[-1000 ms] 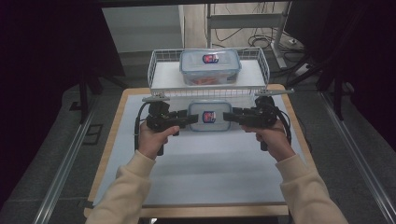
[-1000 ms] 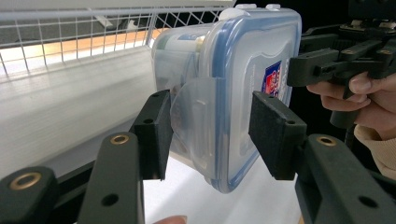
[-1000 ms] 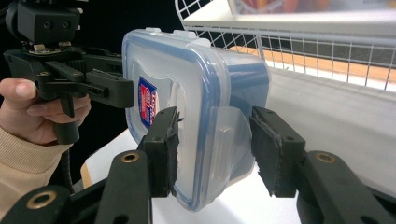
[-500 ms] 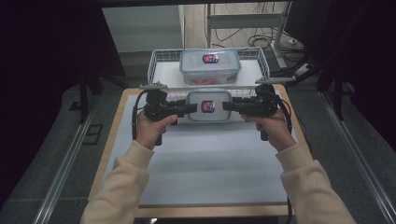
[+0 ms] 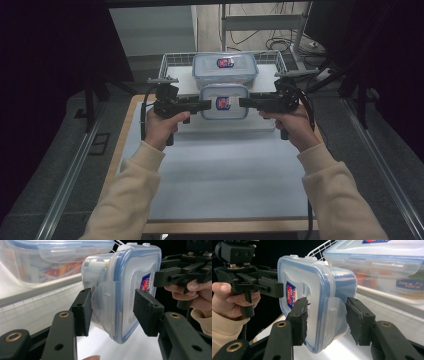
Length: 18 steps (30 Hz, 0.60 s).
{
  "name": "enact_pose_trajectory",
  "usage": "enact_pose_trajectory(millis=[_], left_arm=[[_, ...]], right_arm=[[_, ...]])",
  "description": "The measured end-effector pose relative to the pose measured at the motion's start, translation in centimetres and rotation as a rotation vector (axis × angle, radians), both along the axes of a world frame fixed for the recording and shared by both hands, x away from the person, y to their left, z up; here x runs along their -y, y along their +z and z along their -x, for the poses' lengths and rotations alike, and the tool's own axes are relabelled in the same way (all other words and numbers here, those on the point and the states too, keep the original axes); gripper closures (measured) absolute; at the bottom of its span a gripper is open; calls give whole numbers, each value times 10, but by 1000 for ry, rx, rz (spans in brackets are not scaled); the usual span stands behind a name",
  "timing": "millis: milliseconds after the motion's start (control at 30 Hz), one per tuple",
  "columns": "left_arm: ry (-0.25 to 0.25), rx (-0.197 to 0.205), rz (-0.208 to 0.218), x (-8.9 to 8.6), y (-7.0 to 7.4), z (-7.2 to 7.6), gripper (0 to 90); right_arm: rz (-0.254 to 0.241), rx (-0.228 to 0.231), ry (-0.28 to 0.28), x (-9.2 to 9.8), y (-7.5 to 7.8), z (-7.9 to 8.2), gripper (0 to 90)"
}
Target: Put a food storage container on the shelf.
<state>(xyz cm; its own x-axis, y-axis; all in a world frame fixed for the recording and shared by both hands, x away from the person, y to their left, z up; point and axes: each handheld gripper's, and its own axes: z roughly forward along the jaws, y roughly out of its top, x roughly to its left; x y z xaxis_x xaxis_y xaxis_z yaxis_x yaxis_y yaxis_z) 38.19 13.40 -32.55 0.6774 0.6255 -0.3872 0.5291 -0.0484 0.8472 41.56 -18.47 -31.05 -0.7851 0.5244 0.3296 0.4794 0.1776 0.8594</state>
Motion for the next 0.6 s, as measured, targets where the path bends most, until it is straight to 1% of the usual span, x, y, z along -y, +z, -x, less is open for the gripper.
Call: enact_pose_trajectory(millis=[167, 300, 600], left_arm=[[3, 8, -11, 0, 9, -6, 502], [4, 15, -11, -1, 17, -13, 501], [7, 19, 1, -5, 36, -36, 500]], right_arm=[[-4, -1, -1, 1, 6, -6, 527], [-8, -7, -3, 0, 13, -12, 527], [-3, 5, -12, -5, 34, -33, 527]])
